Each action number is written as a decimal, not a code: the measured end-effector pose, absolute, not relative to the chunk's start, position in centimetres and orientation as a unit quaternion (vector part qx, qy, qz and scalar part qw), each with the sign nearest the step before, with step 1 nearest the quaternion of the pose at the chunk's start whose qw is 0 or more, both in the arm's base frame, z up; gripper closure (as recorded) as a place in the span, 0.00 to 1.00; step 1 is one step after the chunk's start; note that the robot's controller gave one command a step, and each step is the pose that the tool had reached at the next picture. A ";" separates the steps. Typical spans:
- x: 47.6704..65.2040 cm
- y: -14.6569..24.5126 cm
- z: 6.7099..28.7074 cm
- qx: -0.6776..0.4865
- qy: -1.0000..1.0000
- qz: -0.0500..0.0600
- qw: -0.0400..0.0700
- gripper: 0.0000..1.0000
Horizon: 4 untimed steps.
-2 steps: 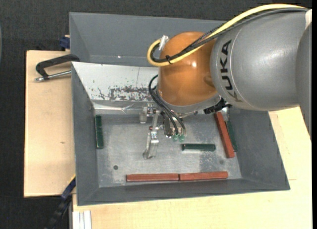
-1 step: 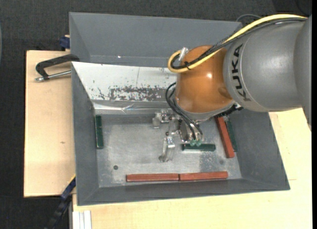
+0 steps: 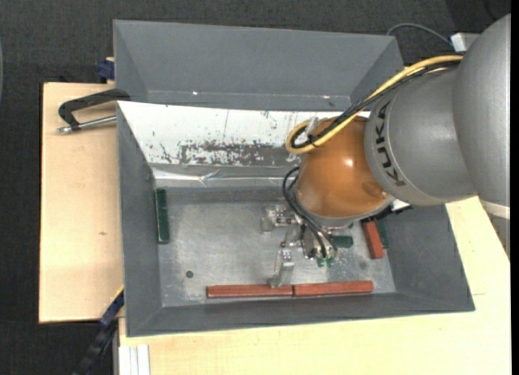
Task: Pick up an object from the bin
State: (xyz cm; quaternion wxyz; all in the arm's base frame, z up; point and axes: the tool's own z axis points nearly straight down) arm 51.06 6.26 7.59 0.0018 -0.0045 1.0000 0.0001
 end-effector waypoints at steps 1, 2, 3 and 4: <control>50.9 2.2 8.9 -0.070 0.998 0.001 -0.001 0.00; 51.0 1.2 11.7 -0.056 0.998 -0.002 0.004 0.00; 52.3 -0.8 9.8 -0.040 0.999 0.002 0.004 0.00; 53.2 -6.4 9.9 -0.016 1.000 0.000 0.003 0.00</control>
Offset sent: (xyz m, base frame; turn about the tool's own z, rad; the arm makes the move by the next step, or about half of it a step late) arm -0.0066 -0.0149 0.0573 -0.0762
